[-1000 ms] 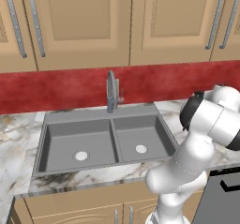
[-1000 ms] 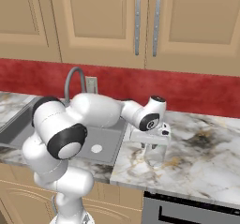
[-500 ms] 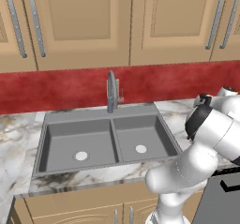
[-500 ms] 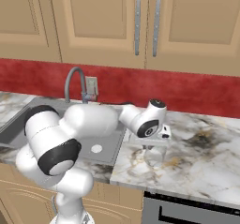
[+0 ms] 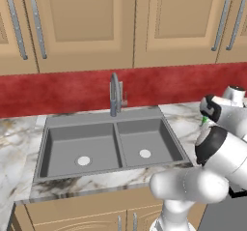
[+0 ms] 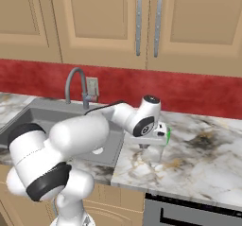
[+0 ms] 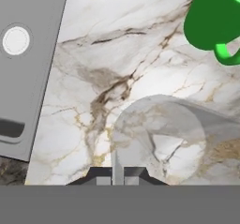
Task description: Place the glass cup in the left basin and the mug in the right basin of the sink.
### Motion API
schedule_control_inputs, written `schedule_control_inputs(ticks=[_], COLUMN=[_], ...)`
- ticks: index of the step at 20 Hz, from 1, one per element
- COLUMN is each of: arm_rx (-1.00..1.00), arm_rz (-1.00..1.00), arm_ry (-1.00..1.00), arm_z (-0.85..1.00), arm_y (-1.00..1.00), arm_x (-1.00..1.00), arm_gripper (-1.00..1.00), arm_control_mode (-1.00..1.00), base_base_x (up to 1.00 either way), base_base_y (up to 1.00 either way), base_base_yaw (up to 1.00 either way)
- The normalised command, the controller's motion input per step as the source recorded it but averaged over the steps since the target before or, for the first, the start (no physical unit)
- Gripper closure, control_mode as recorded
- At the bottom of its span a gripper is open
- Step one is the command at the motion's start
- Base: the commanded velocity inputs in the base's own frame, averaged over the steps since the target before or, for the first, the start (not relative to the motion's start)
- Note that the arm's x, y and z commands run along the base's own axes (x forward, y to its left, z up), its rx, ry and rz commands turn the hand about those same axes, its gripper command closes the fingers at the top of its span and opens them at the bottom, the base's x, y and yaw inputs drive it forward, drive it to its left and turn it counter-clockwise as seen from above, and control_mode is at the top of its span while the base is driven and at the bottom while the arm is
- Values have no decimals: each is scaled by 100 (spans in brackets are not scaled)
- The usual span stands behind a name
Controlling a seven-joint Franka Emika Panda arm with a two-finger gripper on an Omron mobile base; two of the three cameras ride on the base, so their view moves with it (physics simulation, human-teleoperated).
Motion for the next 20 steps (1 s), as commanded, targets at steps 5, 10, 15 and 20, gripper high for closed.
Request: schedule_control_inputs(ticks=[5, 10, 15, 20], arm_rx=[-11, -9, -1, 0], arm_rz=[1, 0, 1, 5], arm_ry=[0, 0, 0, 0], arm_z=[41, 31, 31, 33], arm_y=[32, 38, 36, 39], arm_x=[-18, -26, -25, -16], arm_gripper=[100, 100, 100, 100], arm_control_mode=[-100, -100, -100, -100], base_base_x=[0, 0, 0, 0], base_base_y=[0, 0, 0, 0], base_base_yaw=[0, 0, 0, 0])
